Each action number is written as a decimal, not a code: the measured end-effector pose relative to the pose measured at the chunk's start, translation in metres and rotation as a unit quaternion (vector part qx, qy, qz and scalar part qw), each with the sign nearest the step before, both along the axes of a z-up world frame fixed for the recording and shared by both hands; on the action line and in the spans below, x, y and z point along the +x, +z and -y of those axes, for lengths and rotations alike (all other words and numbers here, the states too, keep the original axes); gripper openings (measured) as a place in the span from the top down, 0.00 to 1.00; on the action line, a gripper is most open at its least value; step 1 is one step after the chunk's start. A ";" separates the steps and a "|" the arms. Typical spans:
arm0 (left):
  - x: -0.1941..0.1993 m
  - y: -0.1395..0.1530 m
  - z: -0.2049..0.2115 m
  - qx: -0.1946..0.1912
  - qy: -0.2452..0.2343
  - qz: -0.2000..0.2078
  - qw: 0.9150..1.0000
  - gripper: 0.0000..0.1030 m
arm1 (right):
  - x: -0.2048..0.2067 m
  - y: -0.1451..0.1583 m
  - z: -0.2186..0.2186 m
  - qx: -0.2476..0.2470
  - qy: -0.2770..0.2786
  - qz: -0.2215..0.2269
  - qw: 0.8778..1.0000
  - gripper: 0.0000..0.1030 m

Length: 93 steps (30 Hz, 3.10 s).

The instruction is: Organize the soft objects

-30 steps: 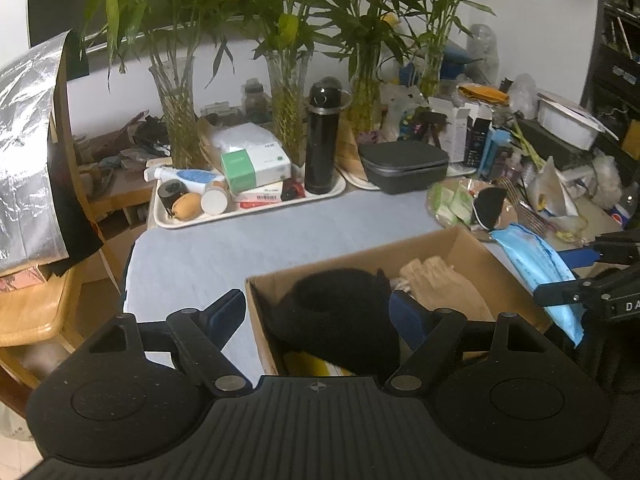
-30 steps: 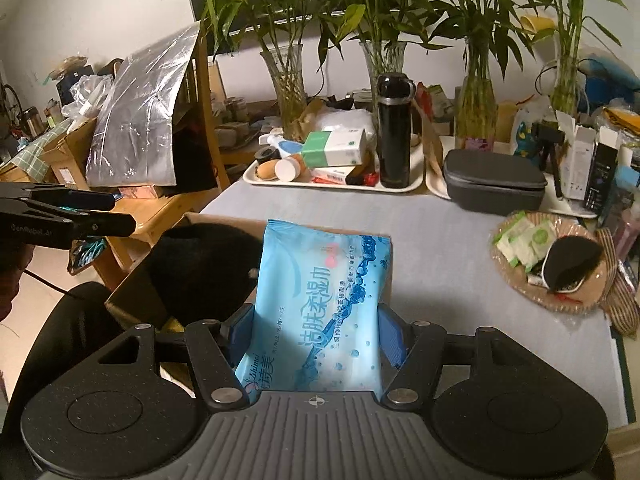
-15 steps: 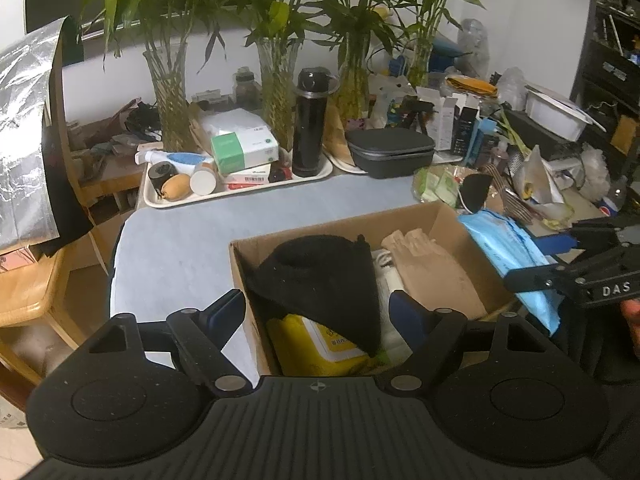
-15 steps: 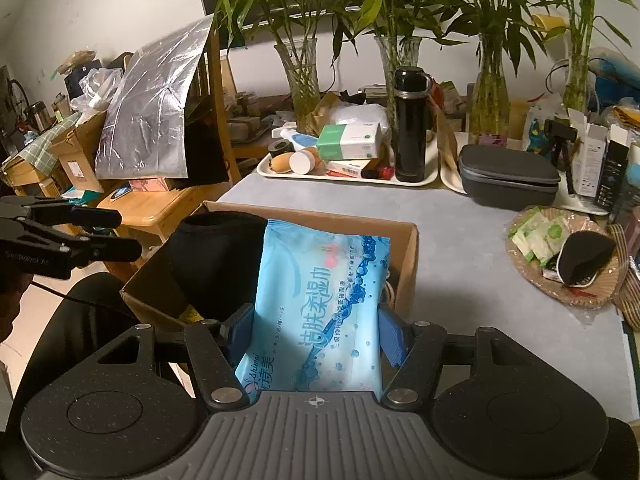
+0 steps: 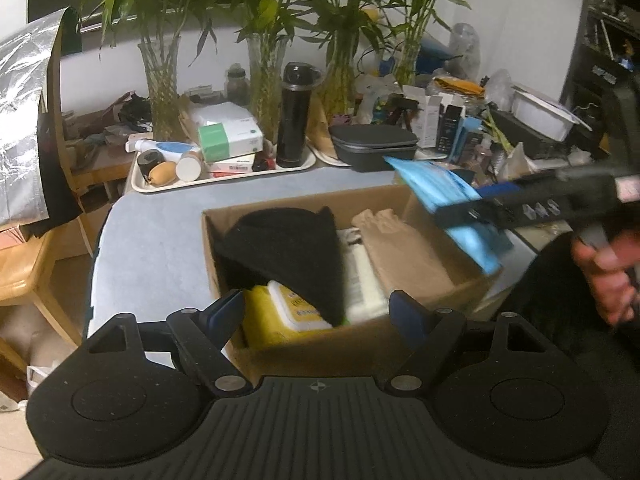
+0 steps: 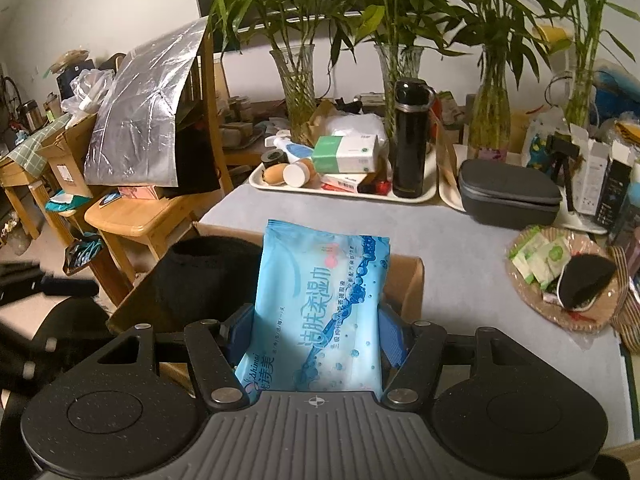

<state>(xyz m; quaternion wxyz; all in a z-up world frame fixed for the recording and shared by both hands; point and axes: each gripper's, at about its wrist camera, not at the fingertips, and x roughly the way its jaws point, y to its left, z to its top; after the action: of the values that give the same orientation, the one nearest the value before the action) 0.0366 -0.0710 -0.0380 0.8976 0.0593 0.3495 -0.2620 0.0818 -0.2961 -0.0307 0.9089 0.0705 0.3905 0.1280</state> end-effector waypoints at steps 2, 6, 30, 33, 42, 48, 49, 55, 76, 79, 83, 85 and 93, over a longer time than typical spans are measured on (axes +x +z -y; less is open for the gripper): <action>-0.009 -0.002 0.000 -0.001 0.001 0.006 1.000 0.23 | 0.004 0.002 -0.002 -0.001 0.001 0.003 1.000 0.35; -0.016 -0.006 -0.003 -0.006 0.000 0.009 1.000 0.23 | 0.012 0.005 -0.007 -0.002 0.000 0.006 1.000 0.35; 0.023 0.020 -0.109 -0.027 0.159 0.032 0.986 0.23 | 0.024 -0.007 -0.007 -0.015 -0.031 -0.021 0.999 0.00; 0.019 0.016 -0.096 -0.026 0.141 0.028 0.989 0.23 | 0.018 -0.007 -0.007 -0.025 -0.032 -0.025 0.999 0.00; 0.007 0.001 -0.058 -0.013 0.097 0.021 0.995 0.23 | -0.009 -0.011 -0.023 -0.095 -0.016 -0.023 0.995 0.00; 0.004 -0.004 -0.031 -0.010 0.075 0.021 0.997 0.23 | -0.016 -0.013 -0.027 -0.094 -0.024 -0.028 0.995 0.00; 0.003 -0.005 -0.025 -0.006 0.071 0.020 0.997 0.23 | -0.016 -0.013 -0.027 -0.094 -0.028 -0.030 0.995 0.00; -0.005 -0.010 0.000 0.015 0.054 0.032 0.998 0.23 | -0.023 -0.014 -0.024 -0.100 -0.046 -0.033 0.993 0.00; -0.003 -0.003 -0.001 0.001 0.076 -0.017 0.997 0.00 | -0.062 -0.021 -0.020 -0.091 -0.068 -0.065 0.991 0.00; -0.003 -0.004 0.002 0.024 0.083 -0.030 0.996 0.00 | -0.064 -0.023 -0.023 -0.093 -0.068 -0.079 0.990 0.00; -0.004 -0.006 0.003 0.044 0.107 -0.052 0.992 0.00 | -0.065 -0.021 -0.028 -0.097 -0.071 -0.095 0.988 0.00; -0.004 -0.007 0.002 0.044 0.116 -0.058 0.991 0.00 | -0.065 -0.019 -0.030 -0.100 -0.073 -0.099 0.987 0.00; -0.003 -0.004 -0.003 0.062 0.143 -0.060 0.986 0.00 | -0.063 -0.007 -0.038 -0.116 -0.079 -0.101 0.985 0.00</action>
<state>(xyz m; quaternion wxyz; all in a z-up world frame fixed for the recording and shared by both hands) 0.0333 -0.0680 -0.0420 0.8979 0.0481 0.4231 -0.1118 0.0183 -0.2576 -0.0373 0.8739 0.0078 0.4861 0.0015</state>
